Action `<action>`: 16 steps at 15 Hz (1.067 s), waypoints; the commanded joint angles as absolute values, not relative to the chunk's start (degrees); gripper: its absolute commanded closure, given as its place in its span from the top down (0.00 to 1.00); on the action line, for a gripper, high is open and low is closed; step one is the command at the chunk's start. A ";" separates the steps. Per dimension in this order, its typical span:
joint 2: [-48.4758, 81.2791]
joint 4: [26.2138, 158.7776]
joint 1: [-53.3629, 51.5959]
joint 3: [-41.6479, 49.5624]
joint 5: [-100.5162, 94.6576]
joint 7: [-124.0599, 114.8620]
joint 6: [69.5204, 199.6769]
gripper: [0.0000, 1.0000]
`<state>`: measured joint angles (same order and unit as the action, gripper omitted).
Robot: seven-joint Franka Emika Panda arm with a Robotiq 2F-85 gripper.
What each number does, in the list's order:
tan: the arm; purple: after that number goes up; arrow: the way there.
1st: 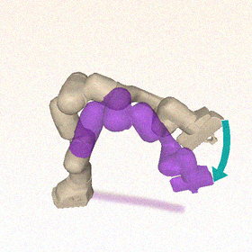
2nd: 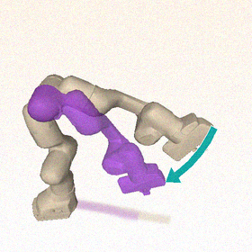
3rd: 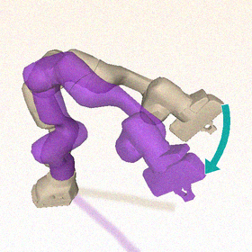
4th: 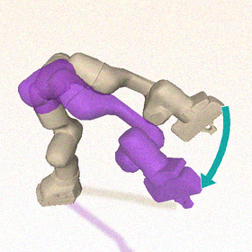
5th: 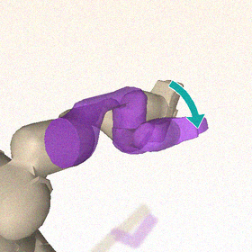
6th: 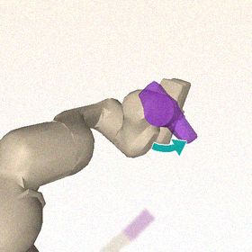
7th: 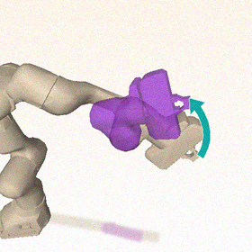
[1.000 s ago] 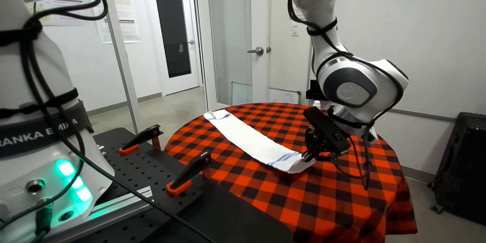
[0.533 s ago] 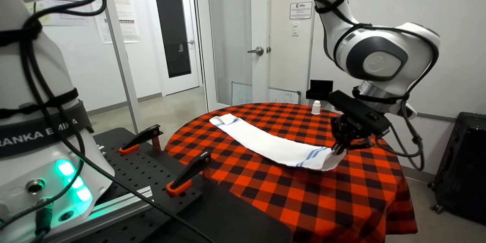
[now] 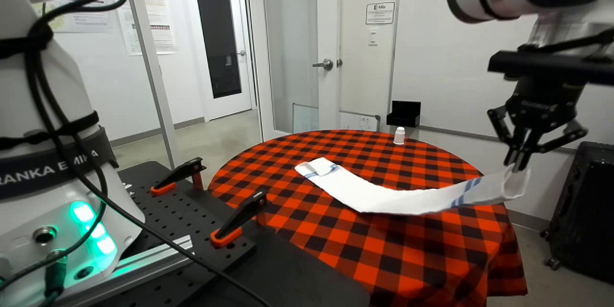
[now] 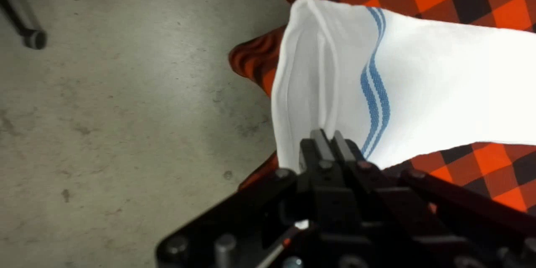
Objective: Fold the towel on the table
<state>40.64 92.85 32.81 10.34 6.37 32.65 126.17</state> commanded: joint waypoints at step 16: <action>31.23 86.77 22.81 4.43 1.05 37.31 110.94 0.01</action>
